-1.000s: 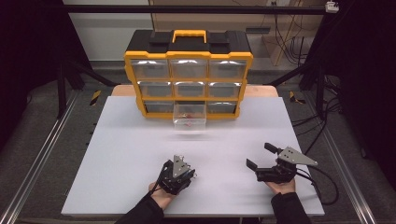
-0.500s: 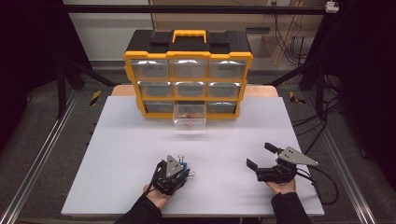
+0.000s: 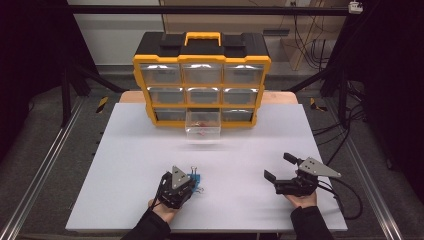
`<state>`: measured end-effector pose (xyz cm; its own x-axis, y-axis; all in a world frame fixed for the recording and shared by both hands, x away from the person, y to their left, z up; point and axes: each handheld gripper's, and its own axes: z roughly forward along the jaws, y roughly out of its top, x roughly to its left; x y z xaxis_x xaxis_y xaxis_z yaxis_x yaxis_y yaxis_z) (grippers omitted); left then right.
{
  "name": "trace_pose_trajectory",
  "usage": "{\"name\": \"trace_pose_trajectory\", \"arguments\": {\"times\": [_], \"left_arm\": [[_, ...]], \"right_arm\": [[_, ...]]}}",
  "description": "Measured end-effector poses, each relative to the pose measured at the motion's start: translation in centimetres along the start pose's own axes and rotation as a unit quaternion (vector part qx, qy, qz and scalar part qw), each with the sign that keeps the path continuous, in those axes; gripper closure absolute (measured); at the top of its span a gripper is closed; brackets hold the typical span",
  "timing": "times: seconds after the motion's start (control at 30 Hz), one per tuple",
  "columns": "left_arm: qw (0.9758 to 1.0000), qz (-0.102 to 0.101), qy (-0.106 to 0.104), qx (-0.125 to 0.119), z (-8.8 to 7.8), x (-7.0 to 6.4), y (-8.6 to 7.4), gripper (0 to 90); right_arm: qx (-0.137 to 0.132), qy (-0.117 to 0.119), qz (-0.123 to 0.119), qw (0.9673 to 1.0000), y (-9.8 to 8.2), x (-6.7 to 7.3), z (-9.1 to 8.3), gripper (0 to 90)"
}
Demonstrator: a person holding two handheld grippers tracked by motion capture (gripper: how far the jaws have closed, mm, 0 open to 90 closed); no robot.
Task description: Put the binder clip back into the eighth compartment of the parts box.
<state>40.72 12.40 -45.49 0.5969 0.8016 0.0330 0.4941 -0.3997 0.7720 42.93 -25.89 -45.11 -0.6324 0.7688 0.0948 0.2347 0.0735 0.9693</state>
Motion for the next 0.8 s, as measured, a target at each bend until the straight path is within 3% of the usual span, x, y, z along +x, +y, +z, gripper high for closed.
{"name": "trace_pose_trajectory", "arguments": {"times": [0.17,0.27,0.47,0.8], "left_arm": [[0.9999,-0.001,0.012,0.003,-0.1,0.5,0.0,86.6],[0.9999,-0.01,0.004,0.002,-0.1,1.0,0.0,87.6],[0.9999,-0.006,-0.004,0.007,-0.2,1.3,0.0,87.8],[0.9995,-0.012,-0.023,-0.018,-1.1,1.6,0.5,87.8]], "right_arm": [[-0.001,0.001,-0.001,1.0,0.0,0.0,0.0,0.5],[0.0,0.001,-0.001,1.0,0.0,0.0,0.0,0.5],[-0.001,0.001,-0.001,1.0,0.0,0.0,0.0,0.5],[-0.001,0.001,-0.001,1.0,0.0,0.0,0.0,0.5]]}}
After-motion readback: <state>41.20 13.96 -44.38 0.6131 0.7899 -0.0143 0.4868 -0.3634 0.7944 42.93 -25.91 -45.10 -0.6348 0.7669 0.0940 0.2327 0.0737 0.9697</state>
